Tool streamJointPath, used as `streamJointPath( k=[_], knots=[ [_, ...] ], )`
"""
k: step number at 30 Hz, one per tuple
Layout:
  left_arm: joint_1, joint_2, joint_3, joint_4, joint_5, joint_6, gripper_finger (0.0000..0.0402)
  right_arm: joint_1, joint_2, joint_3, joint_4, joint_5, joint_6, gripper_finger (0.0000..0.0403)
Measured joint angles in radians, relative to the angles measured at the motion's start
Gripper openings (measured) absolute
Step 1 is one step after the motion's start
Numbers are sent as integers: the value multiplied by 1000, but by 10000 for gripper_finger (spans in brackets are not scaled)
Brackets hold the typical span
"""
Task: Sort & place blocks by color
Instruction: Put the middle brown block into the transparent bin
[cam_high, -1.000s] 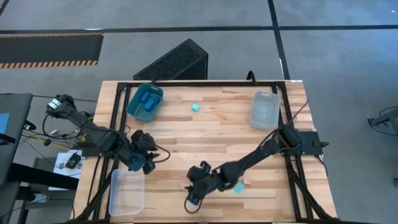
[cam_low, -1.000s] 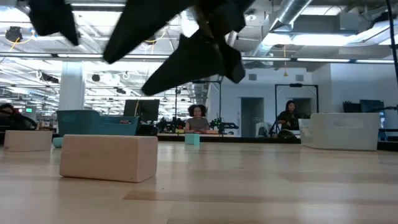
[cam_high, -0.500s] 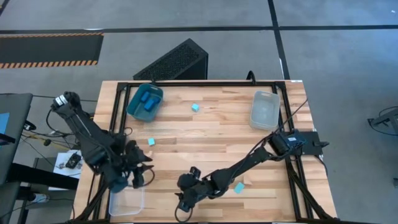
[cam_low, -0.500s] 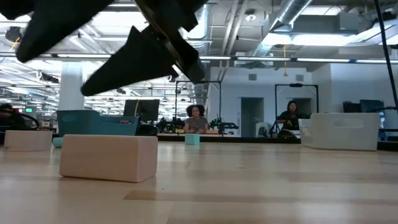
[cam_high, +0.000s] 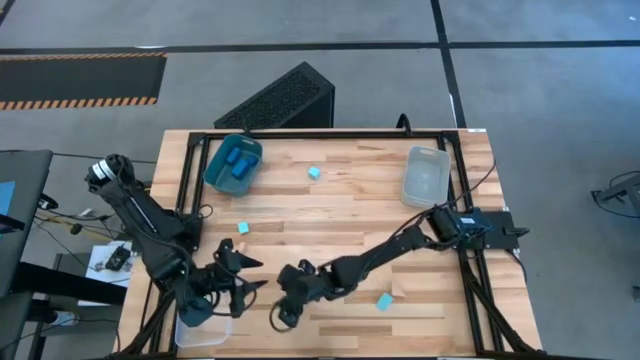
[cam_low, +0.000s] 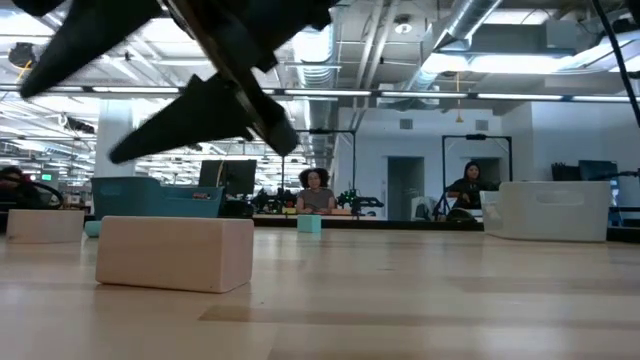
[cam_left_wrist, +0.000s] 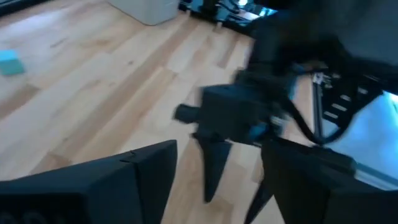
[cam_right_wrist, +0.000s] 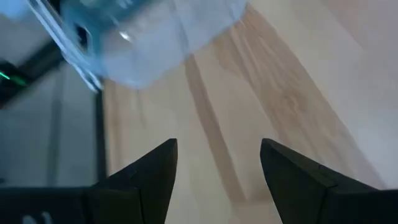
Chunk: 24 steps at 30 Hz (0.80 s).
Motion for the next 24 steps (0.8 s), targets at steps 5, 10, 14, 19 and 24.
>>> streamJointPath(
  k=[5, 10, 14, 19, 24],
  knots=[
    [3, 7, 0, 123, 47, 100, 247, 11, 0, 0, 29, -14, 4, 255],
    [2, 5, 0, 356, 119, 305, 249, 71, -14, 98, 50, 89, -64, 242],
    [2, 5, 0, 459, 141, 404, 249, 130, -23, 159, 64, 233, -257, 222],
    [-25, 5, 0, 570, 141, 485, 249, 121, -15, 154, 14, 231, -302, 212],
    [-38, 5, 0, 475, 143, 518, 249, 100, -15, 155, -117, 227, -295, 214]
  ],
)
